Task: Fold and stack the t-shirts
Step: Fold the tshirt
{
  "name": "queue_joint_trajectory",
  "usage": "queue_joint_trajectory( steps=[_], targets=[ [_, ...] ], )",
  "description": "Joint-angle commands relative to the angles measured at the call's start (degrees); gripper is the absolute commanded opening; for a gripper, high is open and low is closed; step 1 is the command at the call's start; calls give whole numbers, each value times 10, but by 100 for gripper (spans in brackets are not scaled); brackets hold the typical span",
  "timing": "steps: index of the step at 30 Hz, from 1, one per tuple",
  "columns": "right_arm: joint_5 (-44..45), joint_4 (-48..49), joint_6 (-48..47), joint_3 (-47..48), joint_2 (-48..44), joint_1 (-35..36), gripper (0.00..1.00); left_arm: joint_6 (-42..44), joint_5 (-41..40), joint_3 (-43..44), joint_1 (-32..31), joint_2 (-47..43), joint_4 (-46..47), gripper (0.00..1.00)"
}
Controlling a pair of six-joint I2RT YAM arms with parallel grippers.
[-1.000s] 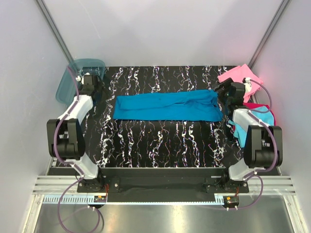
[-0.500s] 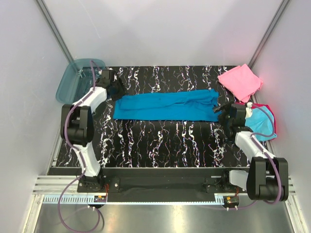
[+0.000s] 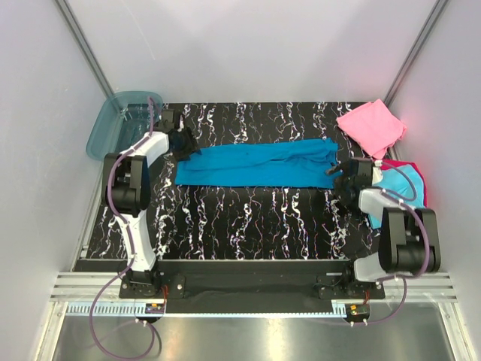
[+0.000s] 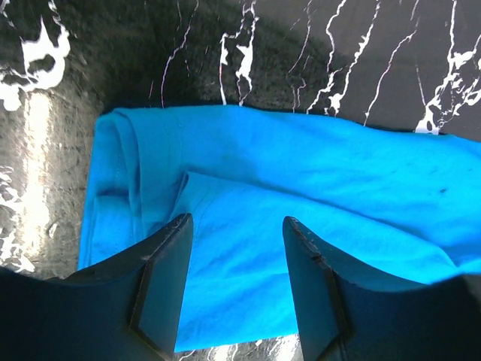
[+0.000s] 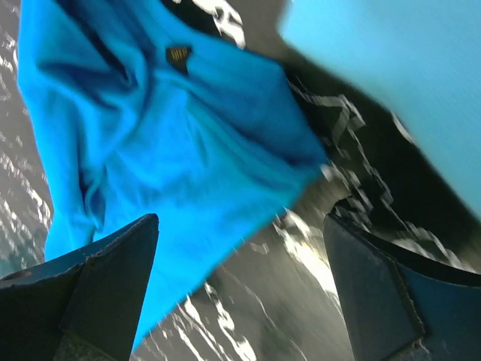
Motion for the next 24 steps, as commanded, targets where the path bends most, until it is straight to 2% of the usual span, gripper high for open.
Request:
queue_joint_trajectory(
  steps=[1, 12, 24],
  targets=[
    [16, 20, 11, 47, 63, -1, 98, 16, 1, 26, 6, -20, -3, 56],
    [23, 59, 45, 141, 202, -4, 98, 35, -19, 11, 21, -54, -19, 55],
    [18, 66, 29, 195, 245, -4, 95, 46, -38, 6, 25, -73, -29, 54]
  ],
)
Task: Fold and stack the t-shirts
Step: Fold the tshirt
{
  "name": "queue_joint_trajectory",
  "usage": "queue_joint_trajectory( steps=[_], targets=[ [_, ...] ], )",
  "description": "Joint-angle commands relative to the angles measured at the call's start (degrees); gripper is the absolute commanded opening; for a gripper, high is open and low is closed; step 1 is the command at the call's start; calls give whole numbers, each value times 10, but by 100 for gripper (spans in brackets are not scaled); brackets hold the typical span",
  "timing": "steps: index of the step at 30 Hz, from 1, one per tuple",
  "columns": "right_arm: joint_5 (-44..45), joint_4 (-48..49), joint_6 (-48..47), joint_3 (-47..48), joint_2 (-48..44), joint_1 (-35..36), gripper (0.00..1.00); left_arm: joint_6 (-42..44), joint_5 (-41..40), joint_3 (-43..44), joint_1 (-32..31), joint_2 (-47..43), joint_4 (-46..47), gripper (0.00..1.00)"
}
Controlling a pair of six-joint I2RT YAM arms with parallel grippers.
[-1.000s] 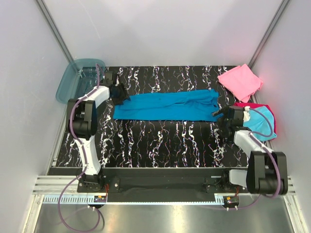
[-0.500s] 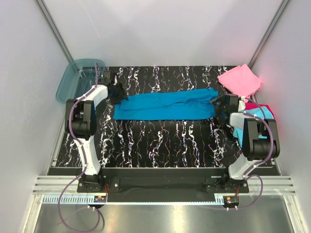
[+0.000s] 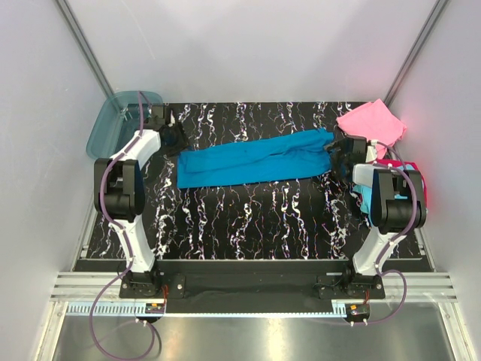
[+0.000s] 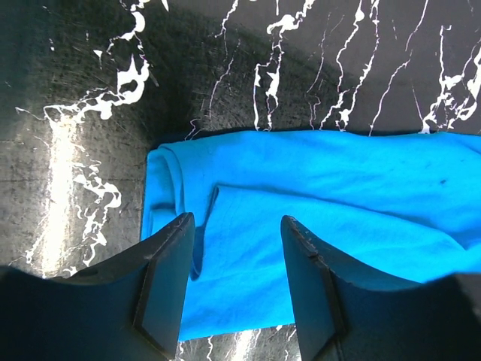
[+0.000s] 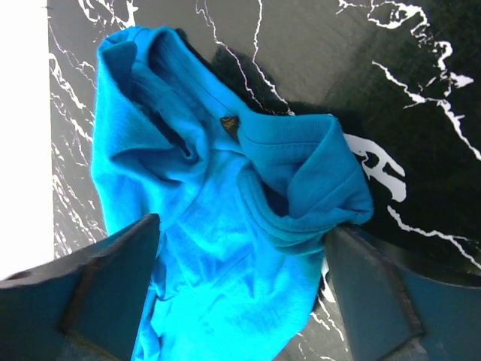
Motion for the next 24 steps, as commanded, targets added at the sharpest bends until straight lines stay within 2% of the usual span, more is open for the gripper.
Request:
queue_joint_trajectory(
  steps=[1, 3, 4, 5, 7, 8, 10, 11, 14, 15, 24],
  targets=[
    [16, -19, -10, 6, 19, -2, 90, 10, -12, 4, 2, -27, -5, 54],
    [14, -12, -13, 6, 19, -2, 74, 9, -12, -1, 2, -27, -6, 54],
    [12, -8, -12, 6, 19, -2, 50, 9, -11, -2, 2, -26, -6, 53],
    [11, -7, -13, 7, 18, -2, 37, 11, -11, -3, 2, -26, -6, 52],
    [3, -7, -12, 12, 19, -2, 16, 13, -16, -10, 1, -25, -5, 49],
    [1, -7, -11, 13, 19, -2, 0, 12, -17, -11, 2, -25, -6, 44],
    [-3, -7, -13, 16, 19, -2, 0, 13, -18, -14, 2, -23, -7, 38],
    [-3, -7, -13, 17, 21, -2, 0, 10, -17, -15, 2, -23, -6, 27],
    [-5, -9, -10, 27, 27, -3, 0, 7, -13, -19, 2, -20, -8, 5],
    [-7, -11, -9, 37, 33, -3, 0, 5, -13, -23, 2, -19, -8, 1],
    [-13, -51, -19, 119, 64, -9, 0, 6, -44, -38, -2, -23, -20, 0]
  ],
)
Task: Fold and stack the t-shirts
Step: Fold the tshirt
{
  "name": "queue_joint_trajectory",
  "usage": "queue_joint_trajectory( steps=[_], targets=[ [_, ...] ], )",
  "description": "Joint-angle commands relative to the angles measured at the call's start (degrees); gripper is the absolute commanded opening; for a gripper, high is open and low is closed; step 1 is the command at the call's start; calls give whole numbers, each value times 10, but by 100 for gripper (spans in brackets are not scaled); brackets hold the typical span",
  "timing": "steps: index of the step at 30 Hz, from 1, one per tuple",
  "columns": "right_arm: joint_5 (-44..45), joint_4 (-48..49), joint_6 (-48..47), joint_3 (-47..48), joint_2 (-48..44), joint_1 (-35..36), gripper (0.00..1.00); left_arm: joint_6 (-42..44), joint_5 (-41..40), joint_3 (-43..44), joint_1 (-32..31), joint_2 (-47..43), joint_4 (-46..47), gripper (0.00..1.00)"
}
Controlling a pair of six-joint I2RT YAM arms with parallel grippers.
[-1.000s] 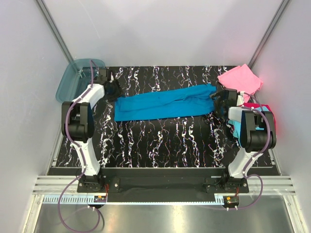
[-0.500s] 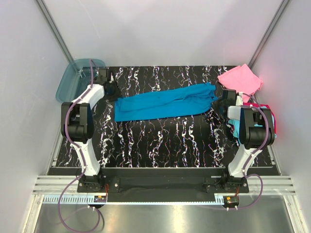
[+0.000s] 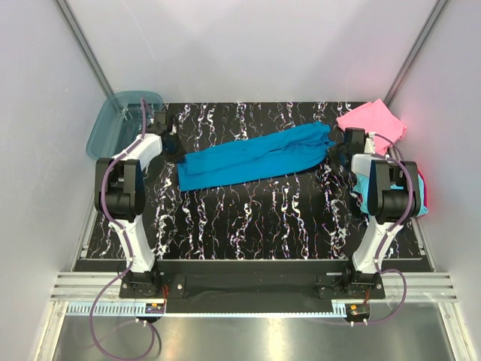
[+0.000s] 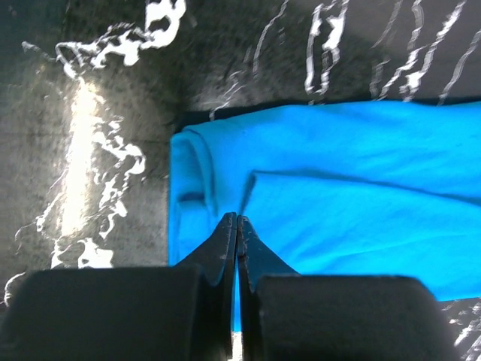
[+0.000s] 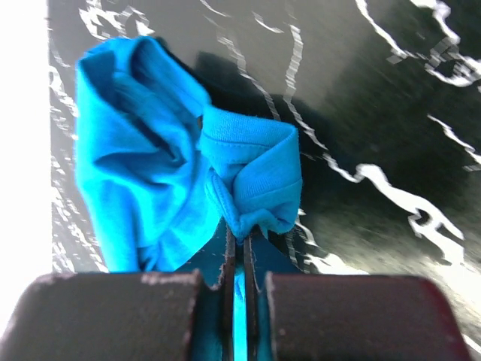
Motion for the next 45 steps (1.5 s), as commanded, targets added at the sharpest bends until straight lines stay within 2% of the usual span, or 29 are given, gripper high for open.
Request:
queue_joint_trajectory(
  steps=[1, 4, 7, 21, 32, 39, 45],
  targets=[
    [-7, -10, -11, 27, -3, -5, 0, 7, -31, 1, -1, -23, -2, 15],
    [-6, -8, -14, 17, -10, -6, 0, 9, -36, 5, -1, -26, -7, 47],
    [-11, -4, -15, 9, -10, -11, 0, 16, -59, 7, 1, -25, -17, 54],
    [-30, 17, 2, -34, -49, -31, 0, 30, -65, 37, 13, 40, -24, 54],
    [-40, 29, 11, -46, -70, -43, 0, 27, 0, 61, 9, 77, -21, 55],
    [-46, 32, 13, -44, -64, -44, 0, 25, 28, 50, 5, 49, -2, 55],
    [-50, 37, 17, -50, -61, -45, 0, 22, 56, 42, 4, 62, 5, 57]
  ],
)
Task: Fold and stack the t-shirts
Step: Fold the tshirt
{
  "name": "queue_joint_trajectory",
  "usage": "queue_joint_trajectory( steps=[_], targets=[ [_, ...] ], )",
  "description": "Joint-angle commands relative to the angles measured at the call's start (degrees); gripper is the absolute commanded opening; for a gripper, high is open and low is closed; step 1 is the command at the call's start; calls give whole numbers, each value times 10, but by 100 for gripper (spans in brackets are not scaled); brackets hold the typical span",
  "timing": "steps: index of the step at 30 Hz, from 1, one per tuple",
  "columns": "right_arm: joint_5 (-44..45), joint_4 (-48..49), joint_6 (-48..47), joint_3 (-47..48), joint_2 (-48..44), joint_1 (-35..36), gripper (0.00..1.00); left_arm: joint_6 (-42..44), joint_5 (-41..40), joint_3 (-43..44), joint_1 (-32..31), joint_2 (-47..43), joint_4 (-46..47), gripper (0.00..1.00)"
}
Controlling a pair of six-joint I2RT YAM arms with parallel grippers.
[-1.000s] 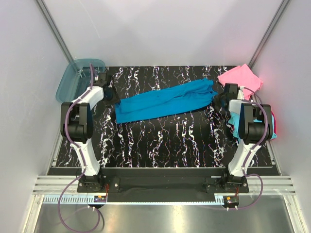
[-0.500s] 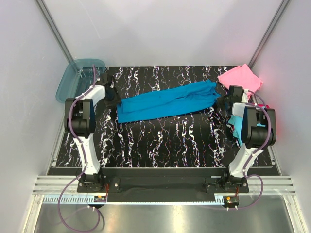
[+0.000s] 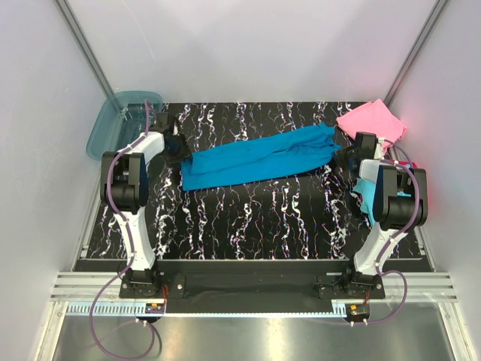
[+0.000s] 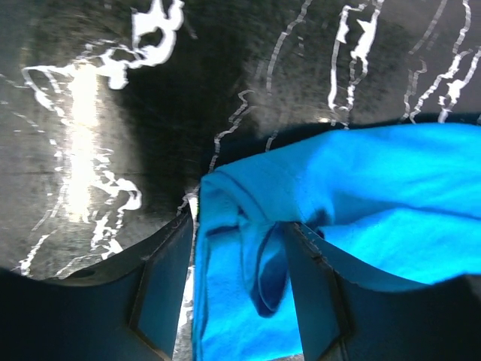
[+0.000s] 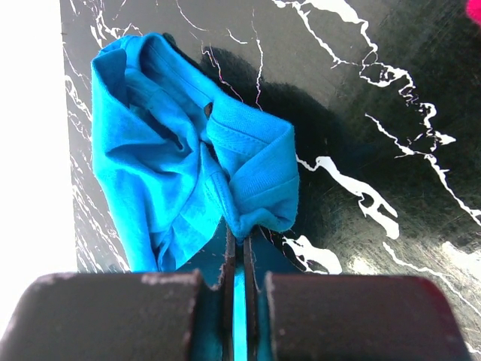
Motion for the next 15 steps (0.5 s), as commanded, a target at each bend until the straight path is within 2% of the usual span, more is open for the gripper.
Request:
queue_joint_trajectory(
  steps=[1, 4, 6, 7, 9, 15],
  targets=[
    [-4, 21, 6, -3, -17, -4, 0, 2, 39, 1, -4, -1, 23, 57],
    [-6, 22, 7, -2, -15, -6, 0, 3, 35, -3, -9, 0, 24, 52],
    [-9, 24, 8, -2, -14, -7, 0, 6, 27, -4, -11, 0, 23, 42],
    [-10, 24, 9, -2, -10, -7, 0, 6, 22, -6, -12, -1, 23, 19],
    [-9, 25, 9, -2, -7, -9, 0, 5, 9, -6, -12, -3, 22, 0],
    [-8, 31, 13, 12, 17, -14, 0, -10, -22, -28, -21, -22, 18, 0]
  ],
)
